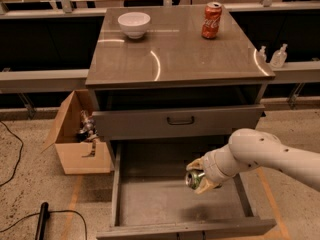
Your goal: Pick green can from middle drawer and place on counter
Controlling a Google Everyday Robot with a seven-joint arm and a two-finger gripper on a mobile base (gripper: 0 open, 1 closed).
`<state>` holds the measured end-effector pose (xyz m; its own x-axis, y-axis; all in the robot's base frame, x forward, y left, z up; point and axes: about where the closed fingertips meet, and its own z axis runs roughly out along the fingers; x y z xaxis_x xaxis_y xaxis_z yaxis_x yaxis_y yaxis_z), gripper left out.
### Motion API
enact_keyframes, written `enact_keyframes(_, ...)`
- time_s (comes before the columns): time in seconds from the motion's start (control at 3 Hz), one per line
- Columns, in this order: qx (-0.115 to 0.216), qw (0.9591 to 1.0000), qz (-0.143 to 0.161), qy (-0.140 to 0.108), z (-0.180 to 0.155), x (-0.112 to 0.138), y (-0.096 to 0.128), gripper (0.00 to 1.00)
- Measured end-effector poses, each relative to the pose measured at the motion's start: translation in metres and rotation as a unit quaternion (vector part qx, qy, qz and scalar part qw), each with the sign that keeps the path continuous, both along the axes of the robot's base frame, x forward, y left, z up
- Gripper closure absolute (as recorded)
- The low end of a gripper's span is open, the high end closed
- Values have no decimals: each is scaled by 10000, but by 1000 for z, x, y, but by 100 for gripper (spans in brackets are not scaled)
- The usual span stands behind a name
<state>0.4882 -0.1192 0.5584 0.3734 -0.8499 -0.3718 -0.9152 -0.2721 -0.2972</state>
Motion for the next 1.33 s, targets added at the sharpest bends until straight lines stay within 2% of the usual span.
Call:
enact_keyframes(0.33, 559, 9968, -458, -334, 70, -8, -14, 100)
enact_keyframes(0.67, 1282, 9855, -641, -910, 141, -11, -27, 100)
enact_keyframes(1.0, 1916, 9633, -998, -1595, 208, -9, -50, 100)
enact_keyframes(1.33, 2423, 9358, -1348, -2178, 255, 2, -67, 100)
